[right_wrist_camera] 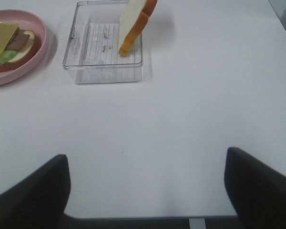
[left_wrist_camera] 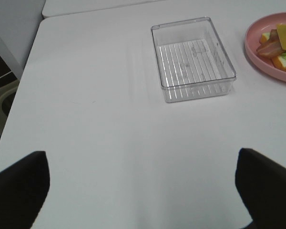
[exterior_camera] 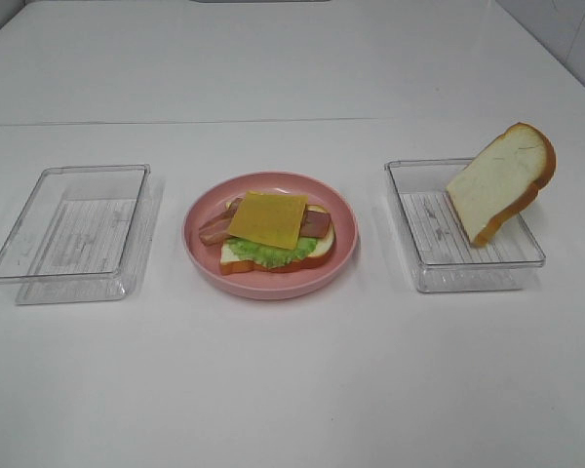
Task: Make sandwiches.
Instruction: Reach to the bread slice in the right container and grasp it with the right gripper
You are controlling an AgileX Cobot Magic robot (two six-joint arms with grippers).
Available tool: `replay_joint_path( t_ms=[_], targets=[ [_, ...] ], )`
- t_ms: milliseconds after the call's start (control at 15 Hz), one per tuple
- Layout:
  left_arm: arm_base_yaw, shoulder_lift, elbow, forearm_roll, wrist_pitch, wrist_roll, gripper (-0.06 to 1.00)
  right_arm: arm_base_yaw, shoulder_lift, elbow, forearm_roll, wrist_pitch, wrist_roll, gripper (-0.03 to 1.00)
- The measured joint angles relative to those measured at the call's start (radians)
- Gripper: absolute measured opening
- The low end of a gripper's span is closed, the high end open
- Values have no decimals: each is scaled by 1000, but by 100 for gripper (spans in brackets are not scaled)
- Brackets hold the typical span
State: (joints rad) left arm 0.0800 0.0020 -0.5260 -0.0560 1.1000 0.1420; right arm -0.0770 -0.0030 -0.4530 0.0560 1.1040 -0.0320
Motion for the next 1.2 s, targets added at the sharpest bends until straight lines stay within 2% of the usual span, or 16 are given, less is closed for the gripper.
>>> replay_joint_path(
  t_ms=[400,867,1200],
  targets=[
    [0,-7,9,8,-16,-59,98,0,0,0,0,0,0,85],
    [0,-7,9,8,-17,-66,98,0,0,0,0,0,0,85],
    [0,-7,9,8,-17,-67,98,0,244,-76,62,22,-7,85]
  ],
)
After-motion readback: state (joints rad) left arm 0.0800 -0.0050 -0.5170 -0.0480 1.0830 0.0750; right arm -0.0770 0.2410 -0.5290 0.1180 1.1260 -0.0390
